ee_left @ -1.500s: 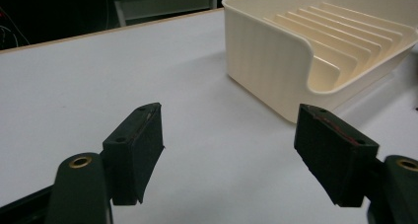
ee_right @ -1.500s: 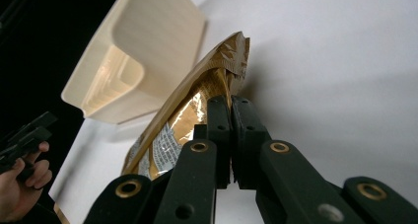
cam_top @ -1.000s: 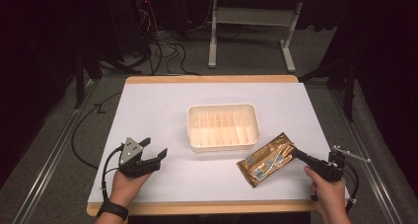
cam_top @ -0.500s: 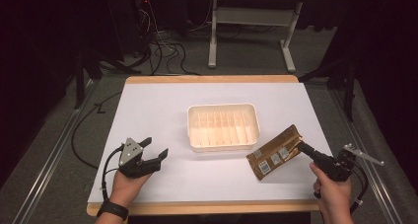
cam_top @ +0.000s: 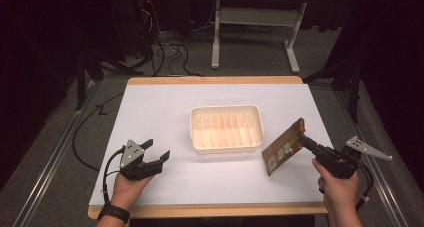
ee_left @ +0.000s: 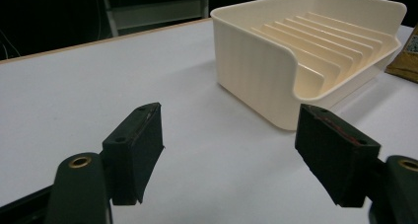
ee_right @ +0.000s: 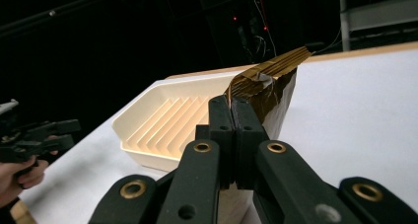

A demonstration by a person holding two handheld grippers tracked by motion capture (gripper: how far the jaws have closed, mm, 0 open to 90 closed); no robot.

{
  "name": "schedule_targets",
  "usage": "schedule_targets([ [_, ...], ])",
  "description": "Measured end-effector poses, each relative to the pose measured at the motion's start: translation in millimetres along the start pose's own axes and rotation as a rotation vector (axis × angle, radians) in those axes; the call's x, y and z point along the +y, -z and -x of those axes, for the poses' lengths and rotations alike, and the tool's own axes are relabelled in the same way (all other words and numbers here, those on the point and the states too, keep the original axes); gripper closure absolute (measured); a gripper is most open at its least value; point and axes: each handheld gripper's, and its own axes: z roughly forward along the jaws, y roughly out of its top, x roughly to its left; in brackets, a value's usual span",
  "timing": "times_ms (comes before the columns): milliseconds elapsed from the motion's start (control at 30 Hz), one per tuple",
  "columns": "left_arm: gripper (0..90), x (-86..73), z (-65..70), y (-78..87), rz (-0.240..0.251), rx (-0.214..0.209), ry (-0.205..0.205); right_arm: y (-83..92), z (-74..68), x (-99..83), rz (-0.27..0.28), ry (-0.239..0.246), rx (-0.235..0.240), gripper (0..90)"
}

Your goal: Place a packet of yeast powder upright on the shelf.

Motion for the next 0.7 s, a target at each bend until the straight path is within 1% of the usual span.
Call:
schedule_targets([
  [67,26.8,0.1,-0.5,0.7,0.000,0.001,-0.001,-2.7,-1.2,4.0,0.007,0.012,-0.004,90.0],
  [100,26.7,0.1,-1.2,1.2,-0.002,0.001,0.001,-5.3,-3.0,8.0,0.012,0.033,-0.007,90.0],
  [200,26.7,0.1,-1.2,1.1,0.002,0.001,0.004,-7.7,-6.4,13.9,0.021,0.063,-0.012,90.0],
  [267,26.7,0.1,-1.2,1.1,0.001,0.001,0.004,-8.1,-7.5,15.4,0.022,0.069,-0.016,90.0],
  [300,26.8,0.1,-1.1,1.2,0.000,0.001,0.003,-8.8,-9.1,19.9,0.027,0.097,-0.025,90.0],
  [400,26.7,0.1,-1.2,1.2,0.000,0.001,0.003,-9.4,-9.8,23.9,0.036,0.121,-0.037,90.0],
  [500,26.8,0.0,-1.9,1.1,-0.003,0.001,0.001,-9.9,-9.7,24.5,0.031,0.140,-0.045,90.0],
  [533,26.7,0.0,-1.9,1.1,-0.003,0.001,0.001,-9.9,-9.7,24.5,0.031,0.140,-0.045,90.0],
  [567,26.7,0.0,-1.9,1.0,-0.002,0.002,0.001,-10.1,-9.7,23.9,0.027,0.154,-0.043,90.0],
  [600,26.7,0.0,-1.9,1.0,-0.002,0.001,0.001,-10.3,-10.5,22.1,0.018,0.167,-0.046,90.0],
  [633,26.7,0.0,-1.9,0.9,-0.003,0.001,0.000,-10.3,-10.5,22.1,0.018,0.167,-0.046,90.0],
  [667,26.8,0.0,-1.7,0.7,-0.003,0.001,0.000,-11.1,-11.0,19.6,0.005,0.176,-0.043,90.0],
  [700,26.7,0.0,-1.6,0.6,-0.003,0.001,0.000,-11.5,-11.2,18.0,-0.001,0.174,-0.044,90.0],
])
